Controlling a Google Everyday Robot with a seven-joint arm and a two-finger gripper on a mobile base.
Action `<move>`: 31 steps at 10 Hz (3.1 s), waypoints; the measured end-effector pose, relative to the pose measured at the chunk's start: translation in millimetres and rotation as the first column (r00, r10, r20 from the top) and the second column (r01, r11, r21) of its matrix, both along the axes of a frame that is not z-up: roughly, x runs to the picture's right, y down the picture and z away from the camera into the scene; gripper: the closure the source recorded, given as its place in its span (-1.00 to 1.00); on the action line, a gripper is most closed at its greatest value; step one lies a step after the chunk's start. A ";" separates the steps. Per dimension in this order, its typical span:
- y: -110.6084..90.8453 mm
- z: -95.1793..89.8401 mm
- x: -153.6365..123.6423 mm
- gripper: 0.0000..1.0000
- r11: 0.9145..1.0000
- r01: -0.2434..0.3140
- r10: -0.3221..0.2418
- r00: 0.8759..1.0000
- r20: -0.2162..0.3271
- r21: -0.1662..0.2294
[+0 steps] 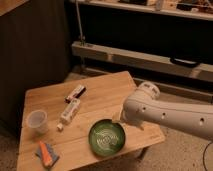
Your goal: Pick up the ceramic bowl
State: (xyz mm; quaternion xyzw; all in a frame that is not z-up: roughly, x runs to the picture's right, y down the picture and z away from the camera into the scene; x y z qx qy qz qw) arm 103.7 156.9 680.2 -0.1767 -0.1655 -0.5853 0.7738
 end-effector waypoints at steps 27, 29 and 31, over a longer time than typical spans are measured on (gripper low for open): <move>16.0 118.0 -28.1 -0.60 0.931 0.357 -0.234 0.439 0.868 0.071; 27.9 122.4 -39.3 -0.60 0.922 0.385 -0.215 0.411 0.886 0.044; 47.0 120.8 -53.2 -0.60 0.909 0.416 -0.196 0.387 0.901 0.020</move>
